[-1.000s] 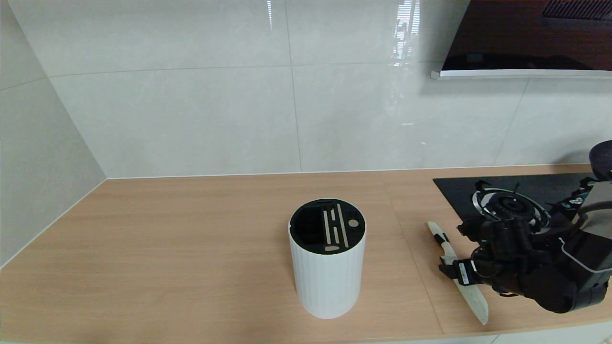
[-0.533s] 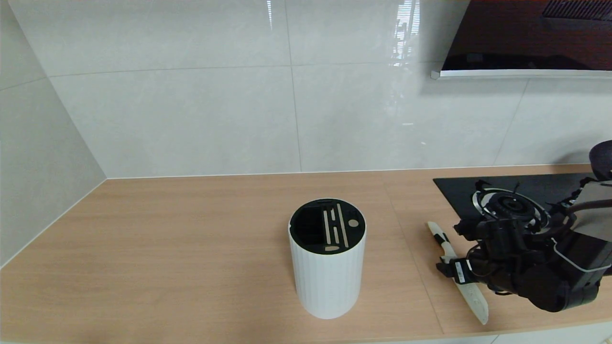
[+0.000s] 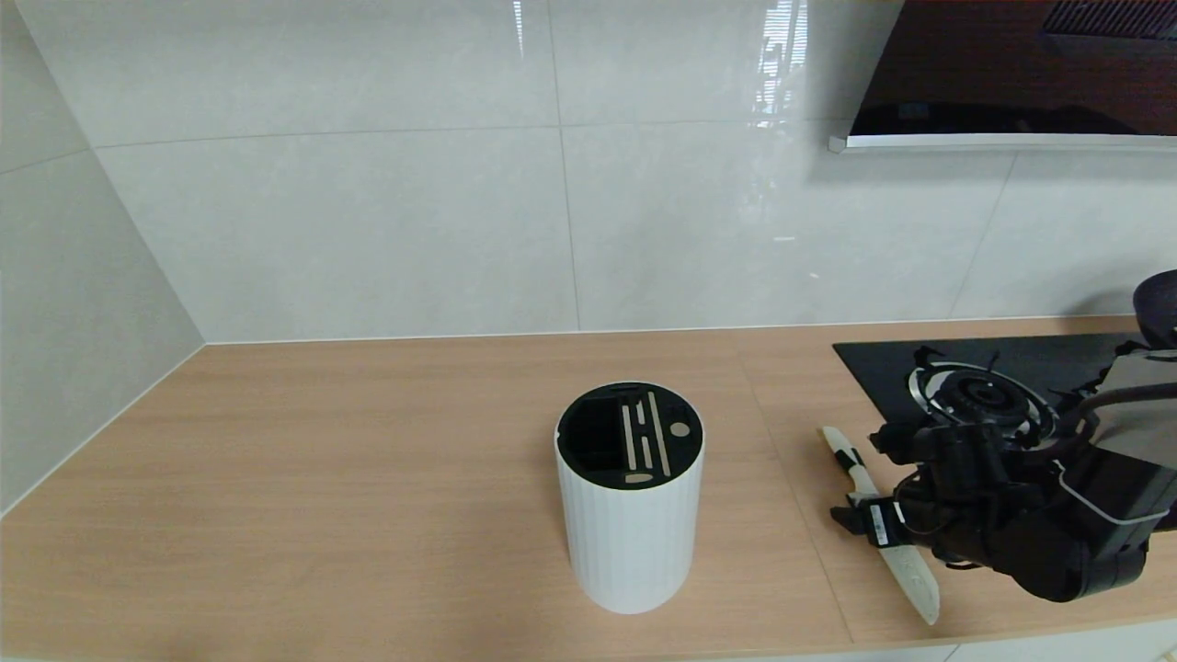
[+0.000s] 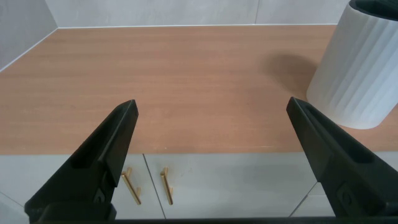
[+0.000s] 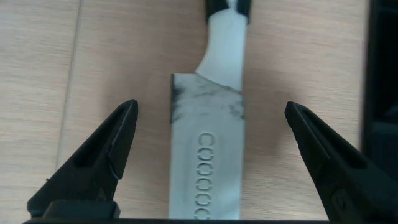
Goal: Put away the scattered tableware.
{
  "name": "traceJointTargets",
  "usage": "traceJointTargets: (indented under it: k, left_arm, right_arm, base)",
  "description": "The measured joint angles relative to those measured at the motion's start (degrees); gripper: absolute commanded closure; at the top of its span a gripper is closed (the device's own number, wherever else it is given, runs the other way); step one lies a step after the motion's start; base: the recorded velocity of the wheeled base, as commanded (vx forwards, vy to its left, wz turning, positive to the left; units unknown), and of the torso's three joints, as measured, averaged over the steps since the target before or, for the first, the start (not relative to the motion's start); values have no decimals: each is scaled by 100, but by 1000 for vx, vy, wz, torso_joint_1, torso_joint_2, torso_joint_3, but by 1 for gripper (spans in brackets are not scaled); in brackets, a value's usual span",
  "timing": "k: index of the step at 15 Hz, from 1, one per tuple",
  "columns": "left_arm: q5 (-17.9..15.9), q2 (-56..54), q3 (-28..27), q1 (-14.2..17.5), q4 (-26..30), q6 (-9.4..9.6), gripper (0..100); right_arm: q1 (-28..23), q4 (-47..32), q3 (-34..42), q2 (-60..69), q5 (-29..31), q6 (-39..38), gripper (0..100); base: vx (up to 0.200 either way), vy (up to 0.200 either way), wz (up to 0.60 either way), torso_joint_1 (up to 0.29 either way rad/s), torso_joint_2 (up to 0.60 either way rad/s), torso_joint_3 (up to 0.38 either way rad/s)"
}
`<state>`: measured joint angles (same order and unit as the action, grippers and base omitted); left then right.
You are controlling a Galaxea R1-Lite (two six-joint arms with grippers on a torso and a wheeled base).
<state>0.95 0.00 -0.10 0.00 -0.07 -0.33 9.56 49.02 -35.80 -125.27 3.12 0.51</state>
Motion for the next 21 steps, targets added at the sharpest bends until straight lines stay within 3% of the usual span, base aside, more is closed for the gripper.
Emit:
traceJointTargets:
  k: [7,8,21]
  left_arm:
    - [0,0,0,0,0,1,0]
    - [0,0,0,0,0,1,0]
    - [-2,0,0,0,0,22,0]
  right_arm:
    - [0,2,-5,-26,-99,-73,0]
    - [-2,5,-7,-34,-80,-69,100]
    - [-6,20,22,-161,46,138,100]
  base:
    - [0,0,0,0,0,0]
    - [0,0,0,0,0,0]
    - [0,0,0,0,0,0]
